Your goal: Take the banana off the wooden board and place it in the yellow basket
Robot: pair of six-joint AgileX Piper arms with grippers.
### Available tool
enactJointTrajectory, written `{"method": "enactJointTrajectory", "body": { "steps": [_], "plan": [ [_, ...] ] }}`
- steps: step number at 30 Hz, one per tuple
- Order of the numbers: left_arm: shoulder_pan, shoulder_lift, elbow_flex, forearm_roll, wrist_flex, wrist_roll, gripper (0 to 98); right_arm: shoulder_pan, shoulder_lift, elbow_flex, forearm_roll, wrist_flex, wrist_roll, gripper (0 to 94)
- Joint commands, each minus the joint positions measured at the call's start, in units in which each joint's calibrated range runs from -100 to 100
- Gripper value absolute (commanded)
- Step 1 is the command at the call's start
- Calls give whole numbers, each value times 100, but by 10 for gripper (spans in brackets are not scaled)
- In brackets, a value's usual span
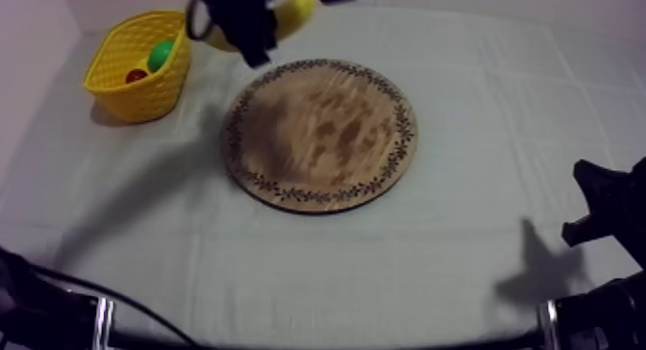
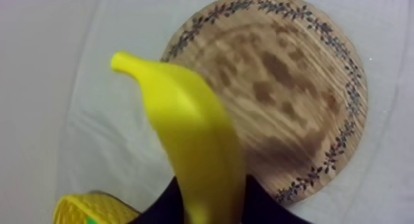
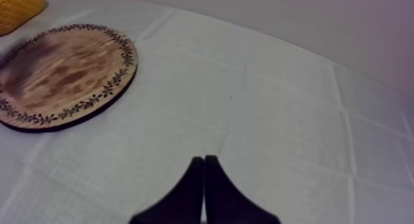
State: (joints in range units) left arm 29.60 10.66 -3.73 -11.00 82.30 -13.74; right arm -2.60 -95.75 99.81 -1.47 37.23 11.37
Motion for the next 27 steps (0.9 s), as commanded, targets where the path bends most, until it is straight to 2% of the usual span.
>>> {"method": "enactJointTrajectory", "body": {
  "steps": [1,8,12,18,27],
  "plan": [
    [-109,-903,334,17,40,162,273,0,0,-3,-2,11,-1,3],
    [-448,-1834,660,25,625,694,296,0,0,-3,-2,11,-1,3],
    [-683,-1839,439,106,943,1078,306,0,0,-3,-2,11,-1,3],
    [-1224,-1302,-429,217,1077,1524,322,0,0,-3,-2,11,-4,3],
    [-2016,46,-1965,246,1073,1840,336,0,0,-3,-2,11,-1,3]
  ]
}}
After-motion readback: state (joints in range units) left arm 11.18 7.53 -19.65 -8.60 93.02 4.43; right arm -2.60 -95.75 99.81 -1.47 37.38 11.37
